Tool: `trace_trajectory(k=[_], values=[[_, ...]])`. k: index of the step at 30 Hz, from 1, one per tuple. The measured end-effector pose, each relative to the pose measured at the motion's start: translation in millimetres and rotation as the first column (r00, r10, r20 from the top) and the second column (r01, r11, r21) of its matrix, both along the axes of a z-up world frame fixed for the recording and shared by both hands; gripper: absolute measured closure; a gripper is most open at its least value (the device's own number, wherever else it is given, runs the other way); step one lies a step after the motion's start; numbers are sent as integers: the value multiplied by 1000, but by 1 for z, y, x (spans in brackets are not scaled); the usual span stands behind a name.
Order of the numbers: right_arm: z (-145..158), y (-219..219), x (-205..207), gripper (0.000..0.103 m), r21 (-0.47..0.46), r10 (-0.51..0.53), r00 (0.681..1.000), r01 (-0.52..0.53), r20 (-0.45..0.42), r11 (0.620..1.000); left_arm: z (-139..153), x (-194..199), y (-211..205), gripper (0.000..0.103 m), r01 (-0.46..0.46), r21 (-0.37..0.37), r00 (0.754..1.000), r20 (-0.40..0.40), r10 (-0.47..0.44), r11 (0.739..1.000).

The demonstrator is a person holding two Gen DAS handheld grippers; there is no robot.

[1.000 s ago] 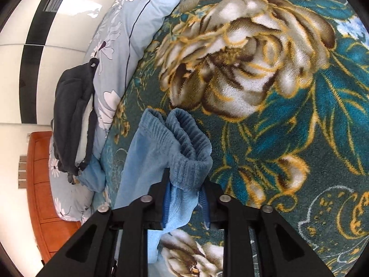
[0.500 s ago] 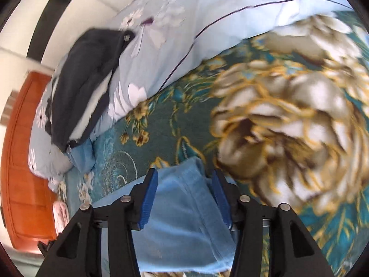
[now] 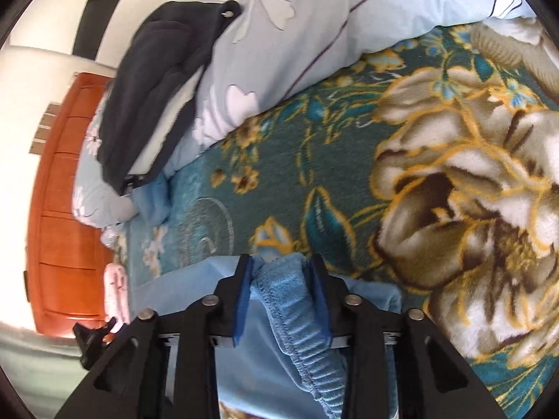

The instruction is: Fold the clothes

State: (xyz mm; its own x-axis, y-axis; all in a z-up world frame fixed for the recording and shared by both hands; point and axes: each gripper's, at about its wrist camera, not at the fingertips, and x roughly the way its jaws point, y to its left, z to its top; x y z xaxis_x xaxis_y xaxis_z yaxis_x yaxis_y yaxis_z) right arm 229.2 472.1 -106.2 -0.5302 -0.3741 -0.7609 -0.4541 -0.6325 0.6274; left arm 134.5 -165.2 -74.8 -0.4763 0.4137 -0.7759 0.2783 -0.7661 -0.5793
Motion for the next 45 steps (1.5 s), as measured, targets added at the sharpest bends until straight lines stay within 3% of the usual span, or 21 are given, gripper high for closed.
trace_trajectory(k=[5, 8, 12, 15, 19, 24, 31, 36, 37, 38, 39, 42, 45], values=[[40, -3, 22, 76, -72, -40, 994, 33, -101, 997, -2, 2, -2, 50, -11, -4, 1000, 8, 11, 1000], [60, -8, 35, 76, -89, -61, 992, 51, -111, 995, -5, 2, -2, 49, -14, 9, 1000, 16, 14, 1000], [22, 0, 33, 76, 19, -116, 990, 115, 85, 993, -7, -1, 4, 49, 14, -21, 999, 37, -13, 1000], [-3, 8, 38, 76, 37, -215, 969, 212, 121, 977, -4, 3, 3, 49, 4, -44, 999, 33, -3, 999], [0, 0, 30, 70, 92, -159, 980, 149, 121, 985, -5, 8, -10, 49, -57, -23, 998, 36, 58, 998], [-6, 6, 40, 53, 58, -177, 980, 172, 88, 983, -7, 9, -18, 49, -94, -14, 995, 39, 94, 995], [-15, 14, 53, 53, 4, -211, 977, 211, 44, 978, -8, 13, -28, 49, -155, -33, 987, 47, 157, 987], [-19, 13, 50, 53, -29, -247, 969, 247, 28, 968, -15, 24, -53, 49, -282, 33, 958, 61, 280, 959], [-18, 14, 50, 54, -36, -251, 967, 252, 31, 967, -17, 26, -58, 49, -307, 48, 950, 66, 304, 951], [-16, 13, 48, 69, -26, -248, 968, 249, 35, 968, -19, 29, -62, 49, -331, 58, 942, 73, 326, 942], [-15, 12, 47, 76, -14, -246, 969, 246, 38, 969, -21, 31, -67, 49, -354, 68, 934, 81, 349, 933], [-14, 13, 47, 83, 2, -262, 964, 262, 48, 965, -28, 36, -75, 47, -403, 94, 913, 106, 394, 910], [-19, 15, 48, 83, 6, -285, 956, 285, 68, 958, -33, 36, -80, 47, -429, 105, 901, 119, 417, 897]])
